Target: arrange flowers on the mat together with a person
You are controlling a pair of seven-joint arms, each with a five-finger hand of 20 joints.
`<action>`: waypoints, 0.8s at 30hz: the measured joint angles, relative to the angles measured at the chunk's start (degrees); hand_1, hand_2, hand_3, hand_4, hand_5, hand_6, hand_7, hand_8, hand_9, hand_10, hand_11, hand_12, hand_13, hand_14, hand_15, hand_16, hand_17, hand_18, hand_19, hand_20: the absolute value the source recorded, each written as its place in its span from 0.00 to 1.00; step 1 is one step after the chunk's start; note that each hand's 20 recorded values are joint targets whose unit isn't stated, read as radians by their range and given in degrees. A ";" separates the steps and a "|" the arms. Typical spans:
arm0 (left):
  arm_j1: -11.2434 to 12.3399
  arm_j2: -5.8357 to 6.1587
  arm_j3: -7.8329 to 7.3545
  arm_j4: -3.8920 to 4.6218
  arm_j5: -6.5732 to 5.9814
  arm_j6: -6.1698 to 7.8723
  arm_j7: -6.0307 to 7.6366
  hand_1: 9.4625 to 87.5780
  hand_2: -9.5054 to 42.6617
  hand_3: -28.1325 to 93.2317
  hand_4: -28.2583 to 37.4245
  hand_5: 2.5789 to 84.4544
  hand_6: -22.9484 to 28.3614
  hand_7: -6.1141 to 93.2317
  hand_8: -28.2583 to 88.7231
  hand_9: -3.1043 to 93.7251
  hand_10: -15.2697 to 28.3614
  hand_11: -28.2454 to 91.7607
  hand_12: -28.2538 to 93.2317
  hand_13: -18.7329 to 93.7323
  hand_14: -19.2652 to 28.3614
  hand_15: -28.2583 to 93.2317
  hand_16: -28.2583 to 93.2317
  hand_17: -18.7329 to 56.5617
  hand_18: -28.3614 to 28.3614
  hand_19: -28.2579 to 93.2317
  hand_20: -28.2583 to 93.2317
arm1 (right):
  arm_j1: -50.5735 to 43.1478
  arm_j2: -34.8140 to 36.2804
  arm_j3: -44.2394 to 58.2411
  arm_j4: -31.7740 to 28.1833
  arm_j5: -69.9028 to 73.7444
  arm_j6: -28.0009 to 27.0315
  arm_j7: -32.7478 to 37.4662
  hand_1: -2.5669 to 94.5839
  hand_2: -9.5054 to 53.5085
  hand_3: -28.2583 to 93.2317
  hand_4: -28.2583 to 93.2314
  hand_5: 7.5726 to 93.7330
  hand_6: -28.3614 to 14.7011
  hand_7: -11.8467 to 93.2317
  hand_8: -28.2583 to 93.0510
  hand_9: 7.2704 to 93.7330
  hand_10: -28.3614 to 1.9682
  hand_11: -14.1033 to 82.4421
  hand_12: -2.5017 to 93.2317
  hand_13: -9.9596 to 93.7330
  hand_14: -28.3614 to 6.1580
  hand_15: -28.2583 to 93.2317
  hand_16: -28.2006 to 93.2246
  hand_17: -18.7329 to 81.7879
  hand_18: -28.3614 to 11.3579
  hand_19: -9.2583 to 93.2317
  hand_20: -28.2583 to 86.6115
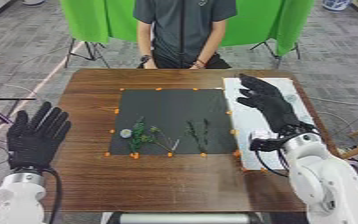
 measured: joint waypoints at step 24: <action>0.91 0.99 -0.22 -1.71 4.74 -2.40 0.37 0.20 0.45 0.81 0.00 0.47 0.54 0.14 0.16 0.39 0.60 0.35 0.25 0.38 0.59 0.36 0.17 0.22 0.67 0.41 0.31 | -10.95 -3.66 12.92 -5.02 0.39 0.99 -2.01 0.26 0.06 0.89 0.04 0.10 0.52 0.16 0.16 0.22 0.62 0.16 0.13 0.32 0.58 0.26 0.38 0.29 0.34 0.44 0.34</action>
